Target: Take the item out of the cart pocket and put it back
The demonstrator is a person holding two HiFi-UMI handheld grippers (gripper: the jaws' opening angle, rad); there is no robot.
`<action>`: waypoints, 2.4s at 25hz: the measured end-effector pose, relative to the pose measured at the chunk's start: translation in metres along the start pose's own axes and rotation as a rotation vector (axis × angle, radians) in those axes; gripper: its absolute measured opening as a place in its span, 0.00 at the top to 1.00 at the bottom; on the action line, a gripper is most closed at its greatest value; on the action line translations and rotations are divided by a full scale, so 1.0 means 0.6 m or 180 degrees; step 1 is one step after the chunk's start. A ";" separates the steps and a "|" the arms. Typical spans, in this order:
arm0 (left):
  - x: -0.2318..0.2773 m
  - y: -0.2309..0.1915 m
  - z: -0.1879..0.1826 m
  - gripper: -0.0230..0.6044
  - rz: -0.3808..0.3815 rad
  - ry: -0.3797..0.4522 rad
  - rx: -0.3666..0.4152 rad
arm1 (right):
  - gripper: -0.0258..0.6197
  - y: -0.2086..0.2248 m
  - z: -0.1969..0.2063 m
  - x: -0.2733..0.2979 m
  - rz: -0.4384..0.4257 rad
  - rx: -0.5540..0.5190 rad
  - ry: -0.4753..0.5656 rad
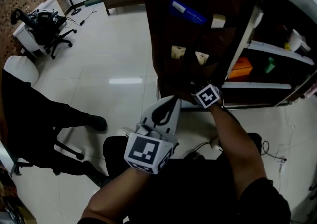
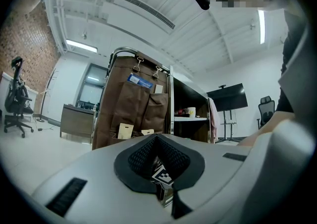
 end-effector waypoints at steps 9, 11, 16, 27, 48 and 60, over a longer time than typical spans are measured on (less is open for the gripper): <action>-0.001 -0.002 0.000 0.96 -0.0014 0.0002 0.0011 | 0.81 0.000 -0.003 -0.003 0.0030 -0.0013 0.0013; 0.000 -0.003 0.002 0.96 -0.0009 0.0017 0.0017 | 0.79 0.000 -0.014 -0.013 0.0039 0.0023 0.0087; -0.001 -0.003 0.003 0.96 -0.0034 -0.0020 -0.0002 | 0.79 -0.015 -0.043 -0.051 0.0059 -0.0052 0.0235; -0.008 -0.003 -0.002 0.96 -0.0059 0.0024 0.0100 | 0.93 -0.056 -0.142 -0.242 -0.0027 0.0512 0.1329; -0.024 0.018 -0.009 0.96 0.0020 0.0110 0.0177 | 0.93 -0.173 -0.116 -0.531 -0.0009 0.0898 0.2608; -0.018 0.033 -0.008 0.96 0.0099 0.0110 0.0251 | 0.93 -0.183 -0.091 -0.488 -0.0080 0.0946 0.2491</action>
Point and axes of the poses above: the fingertips, and each gripper's own axes: x forward along the fingers, y to its right, z out of its underside, the point moved 2 cm from there along -x, backward along the fingers, and after that the axes turned 6 degrees about -z, right-handed, at the moved point
